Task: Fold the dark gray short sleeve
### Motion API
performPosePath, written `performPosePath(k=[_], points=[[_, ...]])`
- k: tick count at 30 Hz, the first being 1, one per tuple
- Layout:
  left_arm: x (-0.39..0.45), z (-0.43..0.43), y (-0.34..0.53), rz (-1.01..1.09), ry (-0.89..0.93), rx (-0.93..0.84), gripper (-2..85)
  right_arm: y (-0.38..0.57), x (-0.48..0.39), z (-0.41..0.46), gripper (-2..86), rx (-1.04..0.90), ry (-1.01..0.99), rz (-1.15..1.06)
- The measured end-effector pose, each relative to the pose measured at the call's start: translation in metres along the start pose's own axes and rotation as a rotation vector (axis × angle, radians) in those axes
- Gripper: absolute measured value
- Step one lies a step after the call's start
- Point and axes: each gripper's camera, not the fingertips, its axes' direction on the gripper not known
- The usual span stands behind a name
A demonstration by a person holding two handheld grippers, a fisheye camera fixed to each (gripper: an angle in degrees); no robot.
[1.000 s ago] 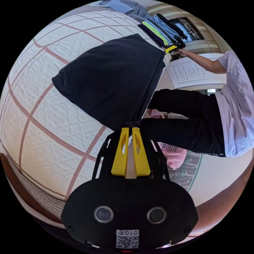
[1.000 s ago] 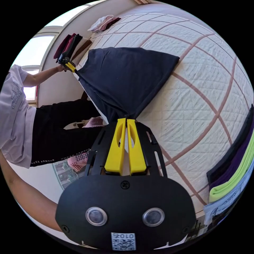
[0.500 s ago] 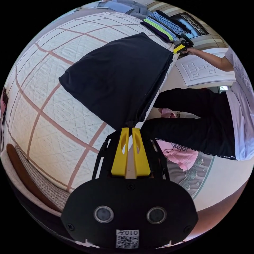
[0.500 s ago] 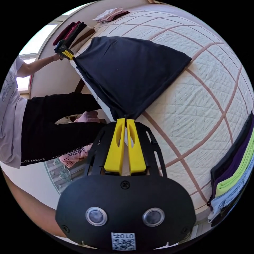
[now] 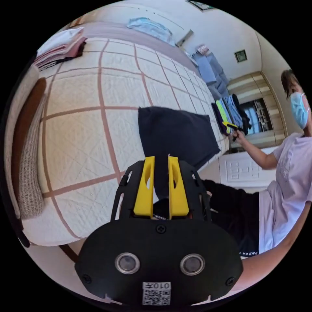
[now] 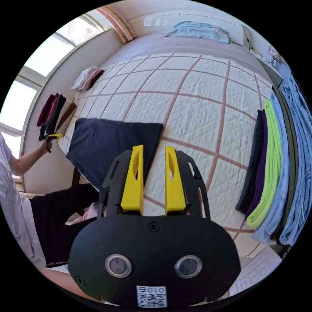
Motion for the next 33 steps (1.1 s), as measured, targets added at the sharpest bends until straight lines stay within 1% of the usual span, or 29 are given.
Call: performPosePath(k=[1,2,4,6,8,9,11,13,15,17,19,20,22,25,27,28,30,32,33], points=[[-0.011,-0.012,-0.002,-0.065,0.003,0.105,6.0,-0.018,0.007,0.005,8.9,0.035,-0.032,0.044],[-0.016,-0.019,-0.003,-0.089,0.008,0.159,6.0,-0.036,0.015,0.014,9.1,0.035,-0.080,0.078],[-0.026,-0.047,-0.003,-0.171,-0.068,0.373,6.2,-0.056,0.022,0.030,9.5,0.033,-0.117,0.115],[-0.031,-0.056,-0.004,-0.197,-0.102,0.453,6.3,-0.070,0.023,0.045,9.9,0.031,-0.116,0.142],[-0.037,-0.049,-0.019,-0.216,-0.119,0.398,6.3,-0.082,0.025,0.066,10.7,-0.001,-0.123,0.192],[-0.040,-0.038,-0.036,-0.219,-0.128,0.334,6.4,-0.084,0.025,0.071,10.8,-0.007,-0.131,0.204],[-0.046,-0.021,-0.061,-0.213,-0.091,0.281,6.4,-0.087,0.021,0.086,10.8,-0.012,-0.164,0.239],[-0.061,-0.001,-0.088,-0.238,0.013,0.285,5.8,-0.088,0.017,0.094,10.6,-0.006,-0.192,0.260],[-0.077,0.015,-0.101,-0.296,0.078,0.285,4.9,-0.090,0.012,0.101,10.2,-0.014,-0.203,0.280],[-0.093,0.031,-0.112,-0.342,0.160,0.269,3.4,-0.092,0.005,0.111,9.1,-0.048,-0.214,0.301],[-0.104,0.044,-0.121,-0.383,0.250,0.241,1.4,-0.090,-0.001,0.112,8.3,-0.052,-0.173,0.308],[-0.104,0.044,-0.122,-0.385,0.250,0.231,1.1,-0.089,-0.004,0.112,8.2,-0.079,-0.137,0.313],[-0.100,0.039,-0.125,-0.356,0.185,0.218,0.3,-0.085,-0.006,0.110,8.7,-0.101,-0.123,0.317],[-0.099,0.023,-0.121,-0.331,0.139,0.244,0.1,-0.079,-0.006,0.100,9.8,-0.057,-0.071,0.345],[-0.103,0.013,-0.114,-0.343,0.117,0.290,0.1,-0.077,-0.004,0.099,9.6,-0.036,-0.091,0.357],[-0.108,0.009,-0.110,-0.358,0.129,0.316,0.2,-0.079,-0.004,0.103,8.9,-0.038,-0.129,0.354],[-0.117,0.007,-0.106,-0.386,0.147,0.332,0.4,-0.083,-0.010,0.112,7.4,-0.071,-0.128,0.347],[-0.121,0.006,-0.104,-0.403,0.153,0.343,0.9,-0.087,-0.020,0.110,5.5,-0.096,-0.027,0.347],[-0.123,0.007,-0.105,-0.425,0.161,0.329,1.4,-0.088,-0.023,0.109,5.4,-0.096,-0.022,0.339]])
